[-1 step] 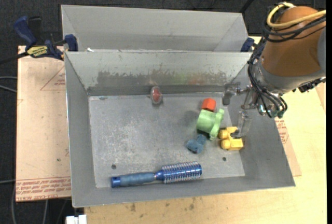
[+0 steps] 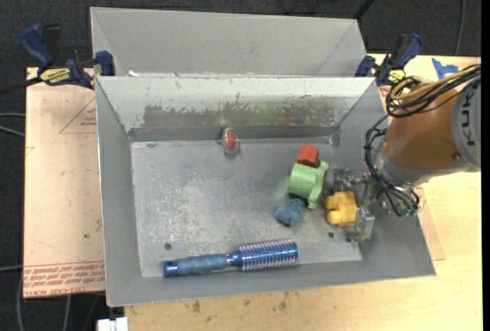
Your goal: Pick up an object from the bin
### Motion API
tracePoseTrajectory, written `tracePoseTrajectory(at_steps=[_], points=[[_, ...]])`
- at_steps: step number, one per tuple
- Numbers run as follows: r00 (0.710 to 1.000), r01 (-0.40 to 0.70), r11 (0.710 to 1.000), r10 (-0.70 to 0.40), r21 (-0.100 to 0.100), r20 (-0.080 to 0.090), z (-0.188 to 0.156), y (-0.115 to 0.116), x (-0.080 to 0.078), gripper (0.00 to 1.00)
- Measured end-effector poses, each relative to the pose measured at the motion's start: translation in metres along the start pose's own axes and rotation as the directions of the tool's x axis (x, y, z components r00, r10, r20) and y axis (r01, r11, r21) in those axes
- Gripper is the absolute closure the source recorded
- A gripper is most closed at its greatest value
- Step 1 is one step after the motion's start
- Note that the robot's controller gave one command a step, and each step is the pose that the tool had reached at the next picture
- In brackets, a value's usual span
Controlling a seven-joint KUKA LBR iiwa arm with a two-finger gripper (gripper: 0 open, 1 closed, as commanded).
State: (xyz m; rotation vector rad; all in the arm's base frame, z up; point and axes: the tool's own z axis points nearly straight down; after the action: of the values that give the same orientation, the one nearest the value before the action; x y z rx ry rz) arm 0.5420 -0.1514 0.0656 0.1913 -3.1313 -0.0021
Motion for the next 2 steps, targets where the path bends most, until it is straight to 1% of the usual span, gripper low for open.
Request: tracePoseTrajectory(at_steps=[1,2], points=[[0.994,0.105,0.994,-0.105,0.003,0.009,-0.0353,-0.002,0.0004,0.0],[0.983,0.184,0.983,-0.184,0.002,0.006,-0.0341,0.0002,0.0012,0.0]])
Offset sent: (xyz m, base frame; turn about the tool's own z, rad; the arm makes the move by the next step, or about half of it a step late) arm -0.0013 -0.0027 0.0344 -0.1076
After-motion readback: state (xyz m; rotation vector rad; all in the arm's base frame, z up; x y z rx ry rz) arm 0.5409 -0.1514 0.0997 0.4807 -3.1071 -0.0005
